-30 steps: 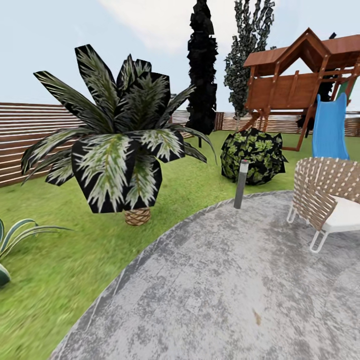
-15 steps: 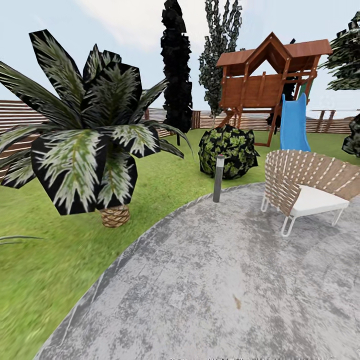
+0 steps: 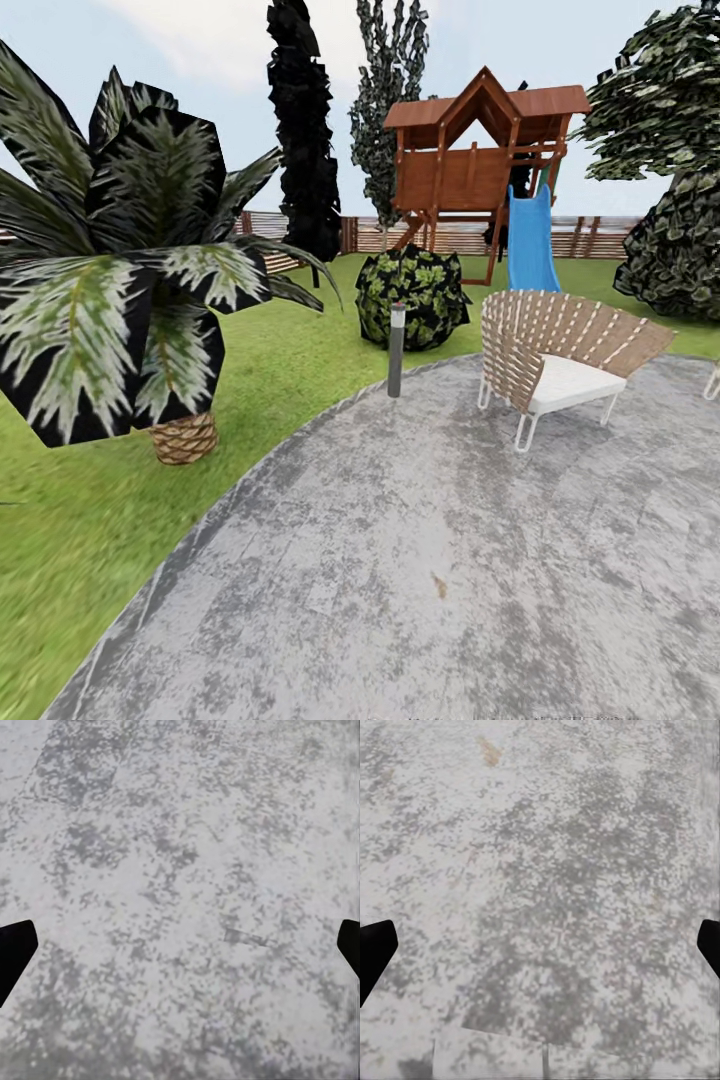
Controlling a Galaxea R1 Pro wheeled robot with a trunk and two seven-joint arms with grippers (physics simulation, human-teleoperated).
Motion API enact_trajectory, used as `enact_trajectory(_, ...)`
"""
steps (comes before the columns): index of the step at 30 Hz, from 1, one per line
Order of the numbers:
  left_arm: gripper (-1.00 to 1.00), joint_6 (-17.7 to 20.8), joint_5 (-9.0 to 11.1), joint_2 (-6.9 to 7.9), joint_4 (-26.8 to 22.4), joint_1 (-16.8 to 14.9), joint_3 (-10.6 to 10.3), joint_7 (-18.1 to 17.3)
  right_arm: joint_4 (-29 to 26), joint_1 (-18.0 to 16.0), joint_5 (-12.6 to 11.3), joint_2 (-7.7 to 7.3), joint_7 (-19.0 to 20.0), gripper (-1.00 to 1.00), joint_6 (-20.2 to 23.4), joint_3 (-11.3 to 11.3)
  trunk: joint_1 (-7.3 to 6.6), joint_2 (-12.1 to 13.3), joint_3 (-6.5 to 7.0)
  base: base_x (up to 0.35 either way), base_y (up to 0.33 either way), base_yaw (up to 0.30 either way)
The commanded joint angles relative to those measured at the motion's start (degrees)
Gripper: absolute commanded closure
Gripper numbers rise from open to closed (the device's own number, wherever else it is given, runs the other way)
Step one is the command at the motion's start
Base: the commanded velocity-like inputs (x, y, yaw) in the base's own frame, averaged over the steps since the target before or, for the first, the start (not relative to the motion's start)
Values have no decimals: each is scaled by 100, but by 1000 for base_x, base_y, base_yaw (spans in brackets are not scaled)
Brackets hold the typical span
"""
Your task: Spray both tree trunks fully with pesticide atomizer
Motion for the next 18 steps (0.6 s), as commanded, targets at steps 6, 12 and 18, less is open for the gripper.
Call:
enact_trajectory(6,-100,0,-21,0,1,4,-6,-7,-1,0,-1,1,0,-100,0,0,0,0,-34,-3,0,-258)
enact_trajectory(12,-100,0,-55,-6,-3,4,-25,-9,-2,0,-2,2,0,-100,0,-3,0,0,-68,-157,0,-254)
enact_trajectory(18,-100,0,-57,-6,-6,4,-27,-9,-2,0,-2,3,0,-100,0,-1,0,0,-102,-311,0,-253)
